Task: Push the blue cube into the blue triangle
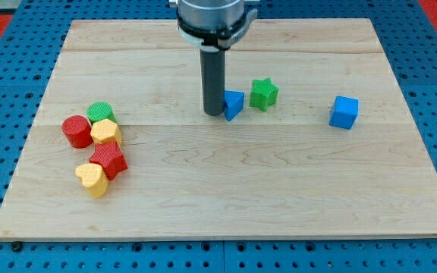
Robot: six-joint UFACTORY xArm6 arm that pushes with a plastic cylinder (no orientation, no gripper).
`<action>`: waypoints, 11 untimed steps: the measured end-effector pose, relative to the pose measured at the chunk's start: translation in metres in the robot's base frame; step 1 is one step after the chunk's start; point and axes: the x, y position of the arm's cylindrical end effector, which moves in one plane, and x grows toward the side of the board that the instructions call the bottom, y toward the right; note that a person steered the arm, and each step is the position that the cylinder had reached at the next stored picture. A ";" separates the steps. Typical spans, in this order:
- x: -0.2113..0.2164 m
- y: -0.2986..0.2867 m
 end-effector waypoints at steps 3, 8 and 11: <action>0.058 0.138; -0.033 0.231; 0.012 0.094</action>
